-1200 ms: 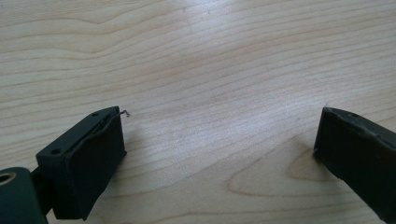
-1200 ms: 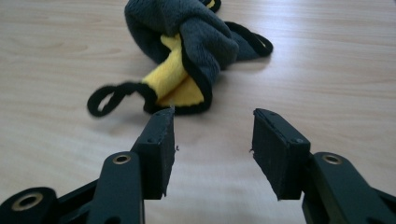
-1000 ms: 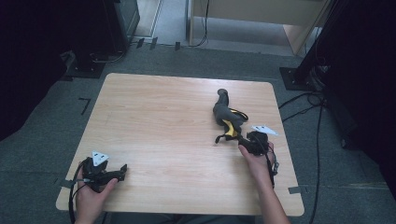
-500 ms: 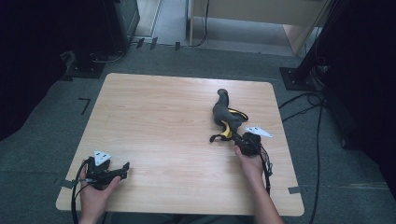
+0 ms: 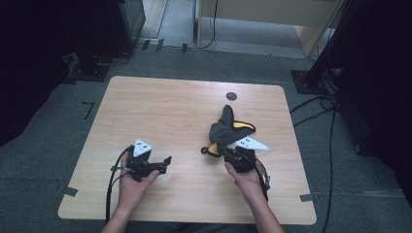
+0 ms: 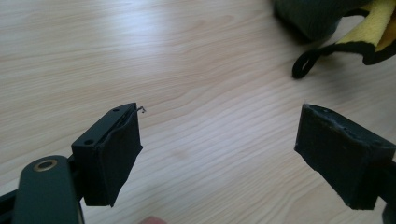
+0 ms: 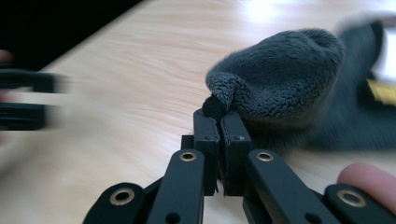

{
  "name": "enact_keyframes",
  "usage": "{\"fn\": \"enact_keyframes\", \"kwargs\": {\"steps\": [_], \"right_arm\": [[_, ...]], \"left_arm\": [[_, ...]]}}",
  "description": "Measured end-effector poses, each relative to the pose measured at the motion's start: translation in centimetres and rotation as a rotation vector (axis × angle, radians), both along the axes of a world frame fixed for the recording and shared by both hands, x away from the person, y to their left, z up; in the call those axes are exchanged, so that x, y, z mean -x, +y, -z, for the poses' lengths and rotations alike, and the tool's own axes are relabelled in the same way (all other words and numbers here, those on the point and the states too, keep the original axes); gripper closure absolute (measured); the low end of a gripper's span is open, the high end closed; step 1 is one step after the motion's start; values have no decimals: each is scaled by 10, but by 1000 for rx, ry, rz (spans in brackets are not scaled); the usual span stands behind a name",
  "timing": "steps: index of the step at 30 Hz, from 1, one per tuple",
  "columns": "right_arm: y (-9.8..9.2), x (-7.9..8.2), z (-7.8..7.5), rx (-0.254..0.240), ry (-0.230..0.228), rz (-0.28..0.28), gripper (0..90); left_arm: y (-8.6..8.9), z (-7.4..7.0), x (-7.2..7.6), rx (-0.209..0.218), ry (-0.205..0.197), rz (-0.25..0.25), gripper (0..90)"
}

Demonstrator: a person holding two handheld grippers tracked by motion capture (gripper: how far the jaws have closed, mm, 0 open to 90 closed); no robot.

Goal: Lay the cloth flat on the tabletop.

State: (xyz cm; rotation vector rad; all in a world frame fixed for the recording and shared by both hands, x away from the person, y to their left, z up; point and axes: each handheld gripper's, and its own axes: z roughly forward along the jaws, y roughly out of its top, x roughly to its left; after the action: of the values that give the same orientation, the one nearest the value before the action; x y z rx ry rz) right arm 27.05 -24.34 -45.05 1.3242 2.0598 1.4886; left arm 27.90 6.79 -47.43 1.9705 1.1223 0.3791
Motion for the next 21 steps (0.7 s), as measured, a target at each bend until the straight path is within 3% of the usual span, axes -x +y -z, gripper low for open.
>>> {"fn": "enact_keyframes", "kwargs": {"steps": [3, 5, 7, 11, 12, 14, 16, 18, 21], "right_arm": [[10, 11, -15, -46, -64, -127, 869], [16, 14, -18, -37, -98, -167, 776], [16, 12, -16, -35, -85, -136, 659], [-9, 5, -12, -99, -37, -32, 616], [-16, 3, -11, -87, -35, 1, 617], [-27, 1, -6, -14, -19, 86, 622], [-36, -5, 3, 14, 36, 130, 621], [-40, -10, 15, 33, 75, 160, 621], [-36, -16, 31, 86, 106, 156, 619]], "left_arm": [[-10, 6, 4, -37, 5, 71, 144], [-12, 7, 7, -33, 8, 101, 145], [-11, 7, 9, -22, 6, 105, 145], [-3, 7, 9, -24, 0, 97, 153], [-1, 7, 9, -15, 4, 92, 153], [1, 7, 9, 1, 4, 98, 165], [1, 3, 12, 33, -9, 124, 226], [-3, -1, 16, 70, -23, 160, 236], [-12, -6, 20, 73, -38, 206, 249]]}}
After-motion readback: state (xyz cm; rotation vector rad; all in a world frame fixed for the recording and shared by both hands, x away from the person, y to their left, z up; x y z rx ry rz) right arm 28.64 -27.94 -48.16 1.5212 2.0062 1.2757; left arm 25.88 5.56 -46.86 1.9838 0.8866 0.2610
